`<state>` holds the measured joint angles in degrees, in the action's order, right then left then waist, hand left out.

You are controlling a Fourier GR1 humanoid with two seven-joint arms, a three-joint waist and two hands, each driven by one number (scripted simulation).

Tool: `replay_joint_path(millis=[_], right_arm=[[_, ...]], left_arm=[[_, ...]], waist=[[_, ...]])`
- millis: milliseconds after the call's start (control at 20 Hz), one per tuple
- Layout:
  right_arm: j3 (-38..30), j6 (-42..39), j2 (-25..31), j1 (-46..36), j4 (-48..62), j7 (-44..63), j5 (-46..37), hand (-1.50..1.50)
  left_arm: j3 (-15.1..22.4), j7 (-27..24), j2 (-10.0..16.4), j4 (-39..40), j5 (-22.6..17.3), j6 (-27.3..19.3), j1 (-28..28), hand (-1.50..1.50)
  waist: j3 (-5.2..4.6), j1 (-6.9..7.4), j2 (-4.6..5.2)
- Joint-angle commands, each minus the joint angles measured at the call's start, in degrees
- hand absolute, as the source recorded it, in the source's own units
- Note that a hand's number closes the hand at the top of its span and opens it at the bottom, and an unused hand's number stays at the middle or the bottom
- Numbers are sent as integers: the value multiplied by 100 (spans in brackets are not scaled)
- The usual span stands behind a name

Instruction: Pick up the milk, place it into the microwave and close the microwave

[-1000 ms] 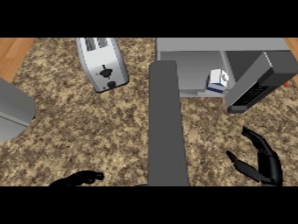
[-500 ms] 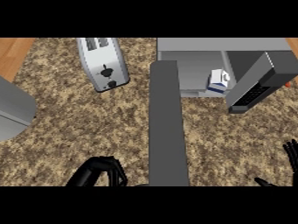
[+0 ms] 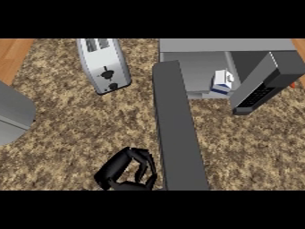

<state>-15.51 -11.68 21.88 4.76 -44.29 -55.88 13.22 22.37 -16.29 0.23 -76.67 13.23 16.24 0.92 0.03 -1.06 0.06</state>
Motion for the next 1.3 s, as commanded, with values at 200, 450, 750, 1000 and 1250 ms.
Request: replay_joint_path(millis=[200, 450, 750, 1000, 1250], right_arm=[[-28, -669, 239, 145, -28, -443, 154, -150], [164, -830, 273, 72, -219, -460, 105, -150], [435, -988, 137, 217, -807, -382, 229, -150], [604, -831, 154, -97, -1138, -56, 286, -150], [732, -846, 252, -161, -1537, 254, 418, -150]], left_arm=[[1239, 776, -23, 1362, -174, 117, 1091, 150], [2451, 100, -23, 2036, -765, -974, 1618, 150], [3250, -261, -19, 1872, -1857, -2032, 1869, 150], [3578, -99, -15, 1785, -2560, -2492, 2442, -150], [3672, -66, -13, 1795, -3003, -3095, 2825, 150]], waist=[[-2, -85, 17], [-9, -147, 31], [-23, -385, 52], [-26, -537, 87], [-41, -798, 123]])
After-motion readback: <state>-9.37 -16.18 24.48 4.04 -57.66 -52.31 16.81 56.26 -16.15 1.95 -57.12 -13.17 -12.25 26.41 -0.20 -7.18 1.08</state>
